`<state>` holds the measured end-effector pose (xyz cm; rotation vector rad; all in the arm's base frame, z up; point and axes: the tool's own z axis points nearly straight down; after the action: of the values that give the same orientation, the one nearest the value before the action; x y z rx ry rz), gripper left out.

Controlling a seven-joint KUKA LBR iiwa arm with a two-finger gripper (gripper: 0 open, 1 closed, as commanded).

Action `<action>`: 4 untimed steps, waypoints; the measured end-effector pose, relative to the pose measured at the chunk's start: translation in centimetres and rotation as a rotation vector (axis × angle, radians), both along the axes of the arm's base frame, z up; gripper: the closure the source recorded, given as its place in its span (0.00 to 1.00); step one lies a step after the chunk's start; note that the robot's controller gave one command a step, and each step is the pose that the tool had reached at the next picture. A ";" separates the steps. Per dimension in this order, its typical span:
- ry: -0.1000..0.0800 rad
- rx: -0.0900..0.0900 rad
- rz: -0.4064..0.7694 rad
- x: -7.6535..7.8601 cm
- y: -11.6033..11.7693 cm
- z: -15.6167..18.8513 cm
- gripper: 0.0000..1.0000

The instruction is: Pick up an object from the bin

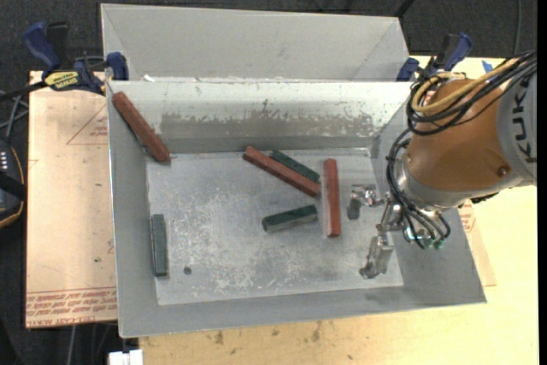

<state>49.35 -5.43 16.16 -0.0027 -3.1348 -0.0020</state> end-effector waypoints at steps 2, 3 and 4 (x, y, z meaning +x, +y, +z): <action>-0.009 -0.001 -0.027 6.2 3.2 0.2 0.00; -0.016 0.000 -0.011 8.2 2.9 -5.0 0.00; -0.008 0.001 0.145 7.1 7.6 -9.1 1.00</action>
Offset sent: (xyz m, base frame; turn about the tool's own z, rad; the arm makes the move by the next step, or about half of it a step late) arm 0.0780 0.0423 0.0010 0.0328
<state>56.49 2.15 7.07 0.2246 -3.1347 -0.0035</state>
